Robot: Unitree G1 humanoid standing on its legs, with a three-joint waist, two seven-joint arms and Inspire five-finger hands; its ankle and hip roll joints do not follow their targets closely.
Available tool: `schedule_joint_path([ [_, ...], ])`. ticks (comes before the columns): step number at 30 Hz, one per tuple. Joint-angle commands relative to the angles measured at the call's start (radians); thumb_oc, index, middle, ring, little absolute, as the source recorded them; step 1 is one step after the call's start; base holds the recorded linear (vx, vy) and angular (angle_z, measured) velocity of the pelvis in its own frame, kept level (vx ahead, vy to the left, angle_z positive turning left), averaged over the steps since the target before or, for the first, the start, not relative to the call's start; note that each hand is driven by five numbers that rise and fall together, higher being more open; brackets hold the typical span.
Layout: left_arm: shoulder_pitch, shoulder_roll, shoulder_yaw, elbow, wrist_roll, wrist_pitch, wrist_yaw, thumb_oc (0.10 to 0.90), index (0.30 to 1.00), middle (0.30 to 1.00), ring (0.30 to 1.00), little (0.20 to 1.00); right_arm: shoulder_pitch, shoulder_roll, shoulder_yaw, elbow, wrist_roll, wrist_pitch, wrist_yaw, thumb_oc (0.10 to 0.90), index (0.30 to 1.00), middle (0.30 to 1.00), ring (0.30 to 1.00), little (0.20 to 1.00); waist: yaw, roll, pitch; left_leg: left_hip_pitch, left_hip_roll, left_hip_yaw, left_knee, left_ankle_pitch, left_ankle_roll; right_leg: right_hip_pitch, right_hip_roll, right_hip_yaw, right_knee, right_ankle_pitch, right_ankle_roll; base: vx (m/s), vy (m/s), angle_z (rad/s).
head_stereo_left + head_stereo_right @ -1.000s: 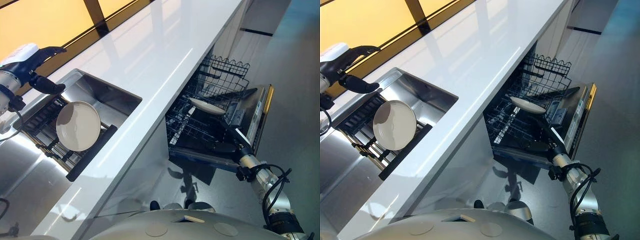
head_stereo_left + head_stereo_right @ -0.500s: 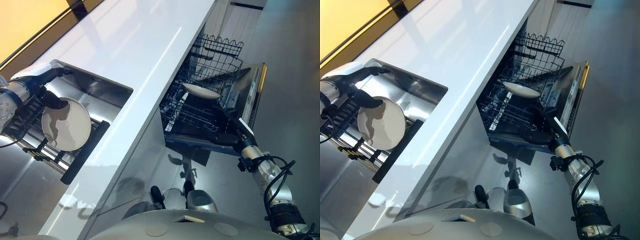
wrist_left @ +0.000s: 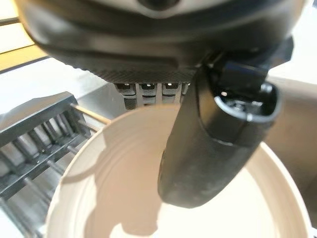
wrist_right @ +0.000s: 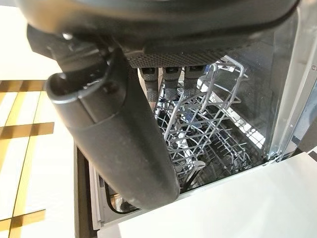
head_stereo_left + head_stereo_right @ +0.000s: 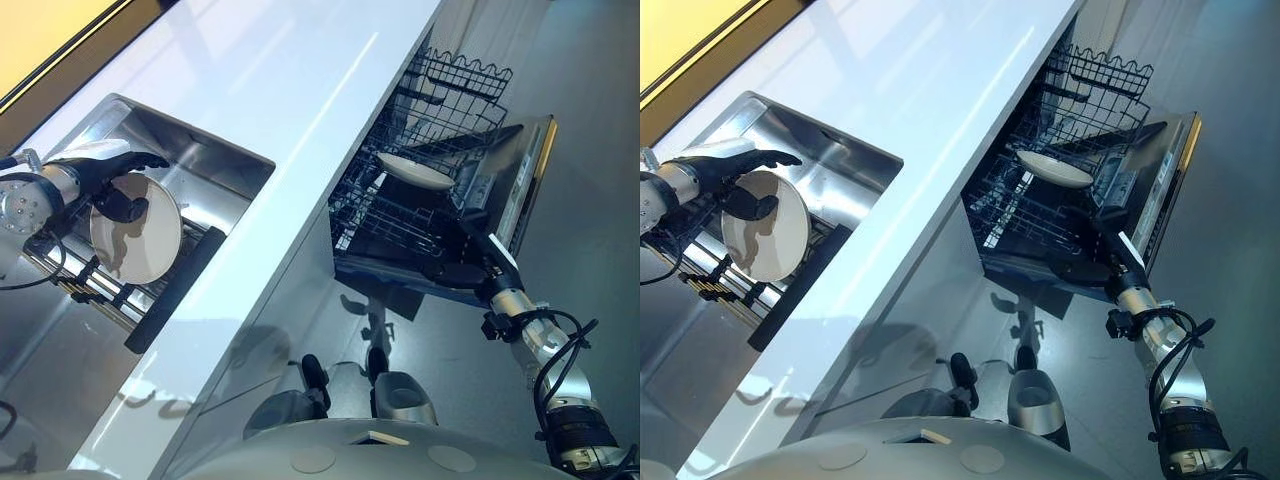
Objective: Pick up plates and place into dishwasher.
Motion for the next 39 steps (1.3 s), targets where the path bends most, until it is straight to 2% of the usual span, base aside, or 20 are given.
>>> schedule_joint_path([
  [1,-0.012,0.049,0.136,0.01,0.089,0.029,0.013,0.8,0.9,0.9,0.9,0.9,-0.056,-0.007,0.012,-0.084,0.004,-0.082,0.01,0.8,0.9,0.9,0.9,0.9,0.013,-0.001,-0.049,0.02,-0.08,0.011,0.076,-0.138,0.053,-0.094,-0.003,-0.033,0.083,0.033,0.057,-0.02,-0.017,0.09],
  [2,-0.005,0.055,0.139,0.006,0.11,0.028,0.009,0.8,0.9,0.9,0.9,0.9,-0.056,-0.01,0.012,-0.085,0.005,-0.078,0.008,0.8,0.9,0.9,0.9,0.9,0.015,-0.001,-0.05,0.022,-0.08,0.01,0.074,-0.137,0.052,-0.09,-0.002,-0.035,0.08,0.032,0.057,-0.02,-0.022,0.08],
  [3,-0.001,0.059,0.138,0.004,0.146,0.017,0.017,0.602,0.731,0.731,0.731,0.702,-0.058,-0.012,0.014,-0.084,0.004,-0.074,0.005,0.8,0.9,0.9,0.9,0.9,0.016,-0.002,-0.051,0.024,-0.08,0.008,0.072,-0.136,0.052,-0.084,-0.001,-0.037,0.074,0.03,0.056,-0.02,-0.032,0.06],
  [4,-0.001,0.071,0.131,0.0,0.172,0.005,0.022,0.342,0.507,0.507,0.507,0.442,-0.059,-0.019,0.017,-0.083,0.009,-0.072,0.001,0.8,0.9,0.9,0.9,0.9,0.018,-0.003,-0.052,0.025,-0.08,0.005,0.071,-0.136,0.051,-0.079,0.001,-0.039,0.069,0.029,0.056,-0.02,-0.036,0.07],
  [5,-0.001,0.077,0.127,-0.002,0.184,0.001,0.025,0.199,0.385,0.385,0.385,0.299,-0.059,-0.023,0.018,-0.081,0.013,-0.073,-0.001,0.8,0.9,0.9,0.9,0.9,0.019,-0.004,-0.053,0.027,-0.08,0.003,0.069,-0.135,0.051,-0.077,0.001,-0.041,0.067,0.03,0.056,-0.02,-0.034,0.07],
  [6,0.001,0.082,0.125,-0.007,0.195,-0.002,0.031,0.122,0.319,0.319,0.319,0.222,-0.058,-0.023,0.019,-0.081,0.012,-0.073,-0.003,0.8,0.9,0.9,0.9,0.9,0.02,-0.005,-0.053,0.028,-0.081,0.002,0.069,-0.136,0.051,-0.074,0.002,-0.041,0.065,0.03,0.056,-0.01,-0.034,0.08],
  [7,0.005,0.088,0.122,-0.015,0.209,-0.009,0.052,0.1,0.3,0.3,0.3,0.2,-0.056,-0.023,0.022,-0.079,0.013,-0.075,-0.007,0.8,0.9,0.9,0.9,0.9,0.022,-0.006,-0.055,0.031,-0.08,0.0,0.066,-0.135,0.05,-0.069,0.003,-0.043,0.061,0.028,0.057,-0.02,-0.041,0.08],
  [11,0.005,0.093,0.124,-0.047,0.242,-0.014,0.114,0.1,0.3,0.3,0.3,0.2,-0.056,-0.022,0.02,-0.069,0.021,-0.076,-0.01,0.8,0.9,0.9,0.9,0.9,0.026,-0.01,-0.061,0.04,-0.079,-0.008,0.056,-0.133,0.046,-0.053,0.008,-0.05,0.047,0.024,0.059,-0.02,-0.049,0.06],
  [16,-0.022,0.113,0.123,-0.081,0.342,-0.011,0.394,0.1,0.3,0.3,0.3,0.2,-0.055,-0.031,0.025,-0.069,0.026,-0.076,-0.007,0.8,0.9,0.9,0.9,0.9,0.031,-0.016,-0.074,0.053,-0.075,-0.024,0.034,-0.127,0.042,-0.028,0.015,-0.061,0.028,0.016,0.061,-0.02,-0.056,0.13],
  [18,-0.015,0.119,0.14,-0.095,0.363,0.001,0.472,0.1,0.3,0.3,0.3,0.2,-0.054,-0.027,0.024,-0.067,0.018,-0.079,0.002,0.8,0.9,0.9,0.9,0.9,0.034,-0.017,-0.079,0.056,-0.073,-0.027,0.027,-0.123,0.038,-0.022,0.017,-0.064,0.021,0.014,0.062,-0.03,-0.051,0.1],
  [23,0.053,0.148,0.219,-0.106,0.371,-0.014,0.599,0.1,0.3,0.3,0.3,0.2,-0.047,-0.034,0.02,-0.072,0.026,-0.081,0.015,0.8,0.9,0.9,0.9,0.9,0.042,-0.021,-0.088,0.064,-0.067,-0.034,0.013,-0.119,0.029,-0.002,0.024,-0.071,-0.001,0.013,0.059,-0.03,-0.052,0.06],
  [28,0.23,0.123,0.383,-0.146,0.342,-0.015,0.716,0.1,0.3,0.3,0.3,0.2,-0.033,-0.03,-0.002,-0.092,0.027,-0.09,0.016,0.8,0.9,0.9,0.9,0.9,0.054,-0.027,-0.1,0.074,-0.055,-0.042,0.004,-0.113,0.017,0.026,0.03,-0.085,-0.02,0.003,0.051,-0.02,-0.074,0.06],
  [31,0.277,0.107,0.433,-0.158,0.316,-0.019,0.761,0.1,0.3,0.3,0.3,0.2,-0.039,-0.028,-0.008,-0.103,0.026,-0.097,0.005,0.8,0.9,0.9,0.9,0.9,0.056,-0.028,-0.102,0.077,-0.052,-0.047,0.002,-0.113,0.013,0.034,0.032,-0.09,-0.025,0.001,0.048,-0.01,-0.064,0.13],
  [34,0.347,0.048,0.545,-0.192,0.142,-0.079,0.83,0.1,0.3,0.3,0.3,0.2,-0.055,-0.03,-0.052,-0.155,0.023,-0.131,-0.027,0.8,0.9,0.9,0.9,0.9,0.069,-0.035,-0.109,0.078,-0.046,-0.057,0.002,-0.112,0.008,0.048,0.035,-0.1,-0.035,-0.004,0.043,-0.03,-0.093,0.11],
  [35,0.377,0.009,0.606,-0.215,0.081,-0.126,0.832,0.1,0.3,0.3,0.3,0.2,-0.069,-0.029,-0.075,-0.186,0.016,-0.148,-0.054,0.8,0.9,0.9,0.9,0.9,0.075,-0.037,-0.111,0.079,-0.043,-0.063,0.002,-0.113,0.007,0.054,0.037,-0.102,-0.036,-0.008,0.039,-0.03,-0.088,0.08],
  [37,0.396,-0.075,0.676,-0.264,0.011,-0.192,0.832,0.1,0.3,0.3,0.3,0.2,-0.102,-0.019,-0.118,-0.248,0.001,-0.197,-0.103,0.8,0.9,0.9,0.9,0.9,0.083,-0.041,-0.115,0.081,-0.04,-0.072,0.002,-0.114,0.005,0.061,0.042,-0.104,-0.038,-0.016,0.033,-0.03,-0.089,0.12],
  [39,0.397,-0.147,0.71,-0.317,-0.002,-0.228,0.826,0.1,0.3,0.3,0.3,0.2,-0.139,-0.002,-0.153,-0.3,-0.038,-0.238,-0.139,0.8,0.9,0.9,0.9,0.9,0.092,-0.043,-0.12,0.085,-0.038,-0.081,0.002,-0.116,0.001,0.07,0.045,-0.106,-0.038,-0.026,0.028,-0.01,-0.066,0.08],
])
